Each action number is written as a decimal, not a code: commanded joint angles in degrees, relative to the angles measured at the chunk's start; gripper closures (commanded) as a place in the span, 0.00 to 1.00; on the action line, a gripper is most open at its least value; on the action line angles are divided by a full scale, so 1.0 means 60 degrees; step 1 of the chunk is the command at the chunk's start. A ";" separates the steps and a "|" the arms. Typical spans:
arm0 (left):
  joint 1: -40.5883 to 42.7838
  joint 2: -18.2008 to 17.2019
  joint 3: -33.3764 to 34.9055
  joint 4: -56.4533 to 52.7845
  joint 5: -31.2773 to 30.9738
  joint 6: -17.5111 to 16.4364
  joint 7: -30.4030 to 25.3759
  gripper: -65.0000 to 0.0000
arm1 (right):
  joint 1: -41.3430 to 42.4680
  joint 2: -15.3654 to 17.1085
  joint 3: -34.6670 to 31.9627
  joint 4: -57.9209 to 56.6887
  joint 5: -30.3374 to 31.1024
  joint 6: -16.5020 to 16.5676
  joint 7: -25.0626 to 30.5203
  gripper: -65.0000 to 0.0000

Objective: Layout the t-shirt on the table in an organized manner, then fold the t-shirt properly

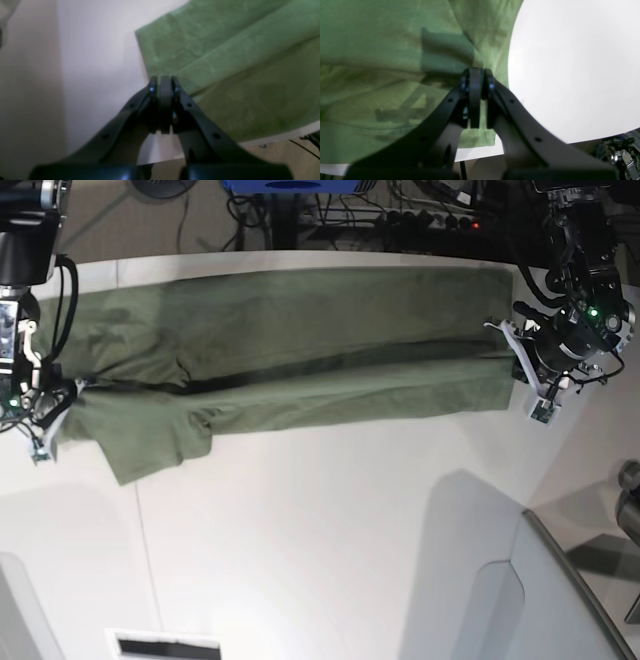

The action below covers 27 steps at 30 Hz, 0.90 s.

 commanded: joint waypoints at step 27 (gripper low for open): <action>0.0286 -0.0334 -0.0036 -0.0013 -0.0045 0.0017 -0.0061 1.00 | 0.0167 0.0438 -0.0011 -0.0130 -0.0052 -0.0034 0.0029 1.00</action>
